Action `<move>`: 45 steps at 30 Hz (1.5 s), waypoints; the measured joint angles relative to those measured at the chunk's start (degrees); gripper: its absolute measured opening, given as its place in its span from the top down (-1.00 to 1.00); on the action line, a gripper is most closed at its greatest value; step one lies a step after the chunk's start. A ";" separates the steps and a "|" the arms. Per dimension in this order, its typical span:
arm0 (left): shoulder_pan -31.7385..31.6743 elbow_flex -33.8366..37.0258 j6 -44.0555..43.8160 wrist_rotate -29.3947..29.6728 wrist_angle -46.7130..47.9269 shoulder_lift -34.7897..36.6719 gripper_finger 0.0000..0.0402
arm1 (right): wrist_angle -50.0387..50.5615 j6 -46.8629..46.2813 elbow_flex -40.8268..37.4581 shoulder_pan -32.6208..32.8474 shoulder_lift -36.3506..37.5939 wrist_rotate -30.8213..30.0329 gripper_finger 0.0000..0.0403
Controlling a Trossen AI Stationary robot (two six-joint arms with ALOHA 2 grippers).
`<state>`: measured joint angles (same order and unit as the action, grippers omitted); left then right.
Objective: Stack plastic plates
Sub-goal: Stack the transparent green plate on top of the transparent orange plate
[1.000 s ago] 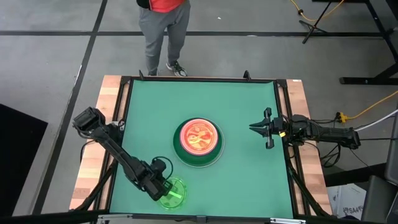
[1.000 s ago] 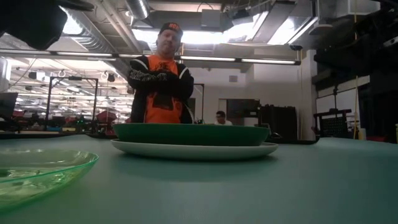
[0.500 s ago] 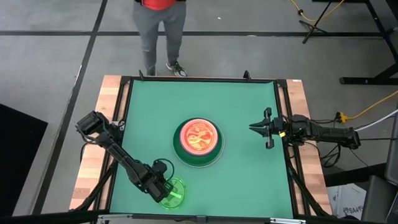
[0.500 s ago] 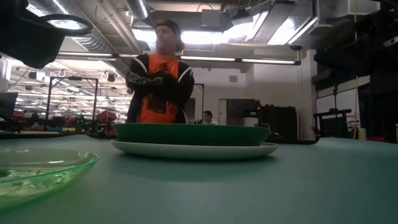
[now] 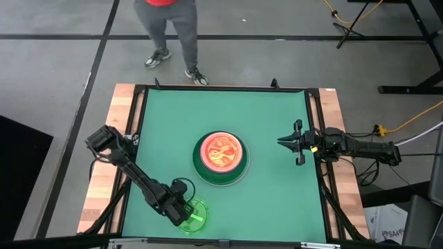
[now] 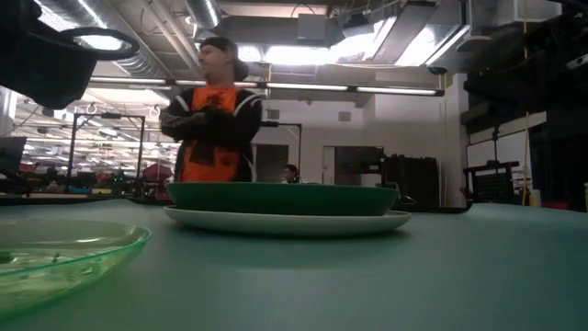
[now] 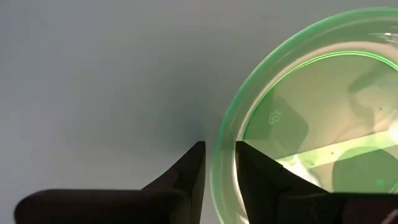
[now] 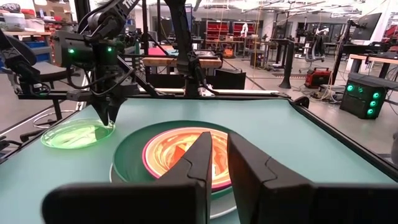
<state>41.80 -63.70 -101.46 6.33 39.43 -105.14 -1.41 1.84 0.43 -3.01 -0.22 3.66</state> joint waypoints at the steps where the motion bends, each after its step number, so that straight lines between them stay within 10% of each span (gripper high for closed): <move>1: 0.00 0.00 -0.04 0.02 -0.24 -0.25 0.59 | -0.01 0.01 0.00 0.00 -0.01 0.02 0.80; 29: -0.08 0.02 0.02 -0.71 -2.18 0.39 0.99 | -0.01 0.01 0.00 0.04 -0.01 0.00 0.80; 45: -3.13 0.11 0.08 9.19 -6.04 6.71 1.00 | -0.02 0.01 0.00 -0.02 -0.01 0.00 0.80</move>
<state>38.67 -63.59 -101.38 15.52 33.40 -98.43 -1.43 1.85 0.43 -3.03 -0.23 3.66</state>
